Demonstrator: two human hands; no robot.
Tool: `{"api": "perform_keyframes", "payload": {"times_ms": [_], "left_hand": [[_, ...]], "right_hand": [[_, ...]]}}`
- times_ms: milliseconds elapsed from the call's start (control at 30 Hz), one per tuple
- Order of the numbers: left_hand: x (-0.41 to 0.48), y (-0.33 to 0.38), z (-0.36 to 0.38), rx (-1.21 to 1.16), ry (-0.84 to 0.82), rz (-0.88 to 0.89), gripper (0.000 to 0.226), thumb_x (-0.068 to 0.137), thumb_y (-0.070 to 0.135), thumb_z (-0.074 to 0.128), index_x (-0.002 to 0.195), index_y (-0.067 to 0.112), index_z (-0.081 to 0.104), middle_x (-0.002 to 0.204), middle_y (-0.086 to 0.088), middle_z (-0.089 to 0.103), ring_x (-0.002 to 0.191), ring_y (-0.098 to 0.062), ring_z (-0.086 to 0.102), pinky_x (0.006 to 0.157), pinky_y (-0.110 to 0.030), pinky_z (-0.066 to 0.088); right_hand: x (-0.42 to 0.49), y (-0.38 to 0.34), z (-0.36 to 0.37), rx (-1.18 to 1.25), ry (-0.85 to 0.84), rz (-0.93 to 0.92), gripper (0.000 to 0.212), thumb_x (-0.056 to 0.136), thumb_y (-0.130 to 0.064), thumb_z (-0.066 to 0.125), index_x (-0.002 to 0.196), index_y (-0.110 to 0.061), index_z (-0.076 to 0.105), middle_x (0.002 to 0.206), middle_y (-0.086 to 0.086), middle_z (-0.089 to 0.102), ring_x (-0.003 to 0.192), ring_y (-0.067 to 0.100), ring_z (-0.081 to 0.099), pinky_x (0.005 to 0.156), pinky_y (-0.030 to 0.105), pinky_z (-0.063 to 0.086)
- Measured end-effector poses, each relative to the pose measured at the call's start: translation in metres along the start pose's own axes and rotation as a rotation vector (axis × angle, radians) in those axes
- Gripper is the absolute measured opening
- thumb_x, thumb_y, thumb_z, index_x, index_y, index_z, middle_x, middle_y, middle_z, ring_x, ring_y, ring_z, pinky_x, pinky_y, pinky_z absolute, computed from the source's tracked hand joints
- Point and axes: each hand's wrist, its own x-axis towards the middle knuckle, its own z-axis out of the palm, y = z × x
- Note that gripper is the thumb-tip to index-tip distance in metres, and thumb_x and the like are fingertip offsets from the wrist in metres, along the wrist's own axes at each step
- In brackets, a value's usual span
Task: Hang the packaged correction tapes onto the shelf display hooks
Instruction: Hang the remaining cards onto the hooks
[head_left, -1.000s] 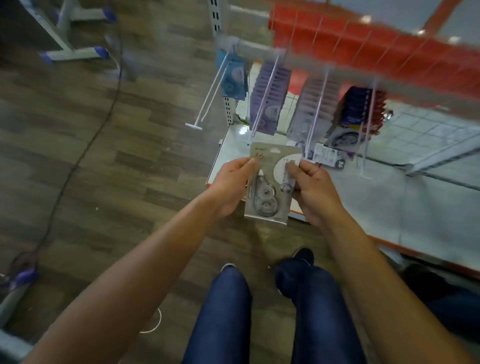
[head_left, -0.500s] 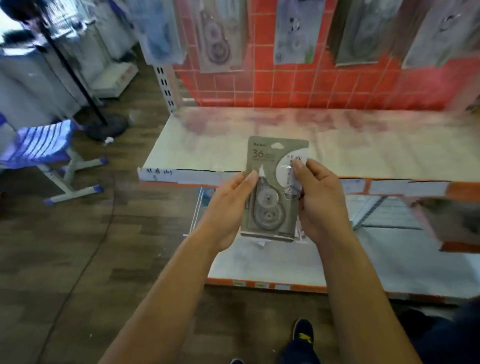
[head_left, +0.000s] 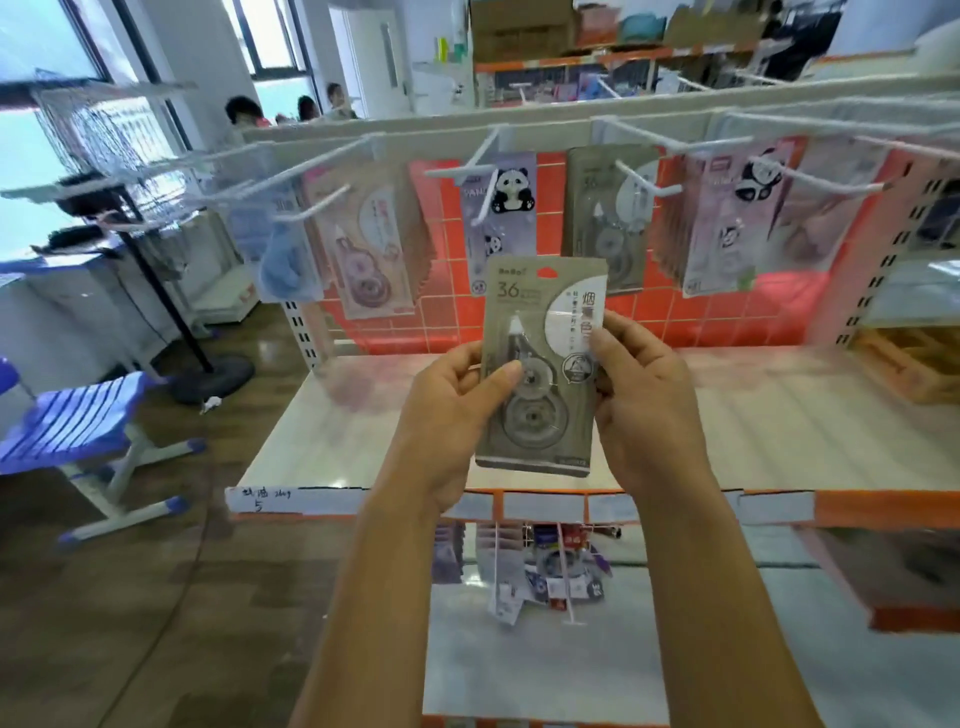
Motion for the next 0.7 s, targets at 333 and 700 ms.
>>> {"api": "perform_keyframes", "payload": {"times_ms": [333,700], "left_hand": [[0.040,-0.007,0.065,-0.019,0.008,0.123,0.031,0.079,0.016,0.064,0.110,0.012,0.062,0.102,-0.009,0.073,0.095,-0.025,0.070,0.081,-0.037,0.058],[0.053,-0.016,0.089,-0.005,-0.021,0.223,0.025,0.079,0.013,0.065,0.099,0.026,0.072,0.102,-0.011,0.072,0.098,-0.028,0.069,0.079,-0.038,0.058]], "right_hand": [[0.037,-0.028,-0.050,-0.043,-0.004,-0.068,0.014,0.094,-0.013,0.054,0.096,-0.010,0.067,0.086,0.006,0.072,0.077,0.018,0.067,0.062,0.027,0.056],[0.052,-0.047,-0.079,-0.035,-0.079,-0.107,0.014,0.090,-0.012,0.056,0.096,-0.009,0.068,0.092,0.007,0.074,0.082,0.020,0.070,0.062,0.027,0.057]]}}
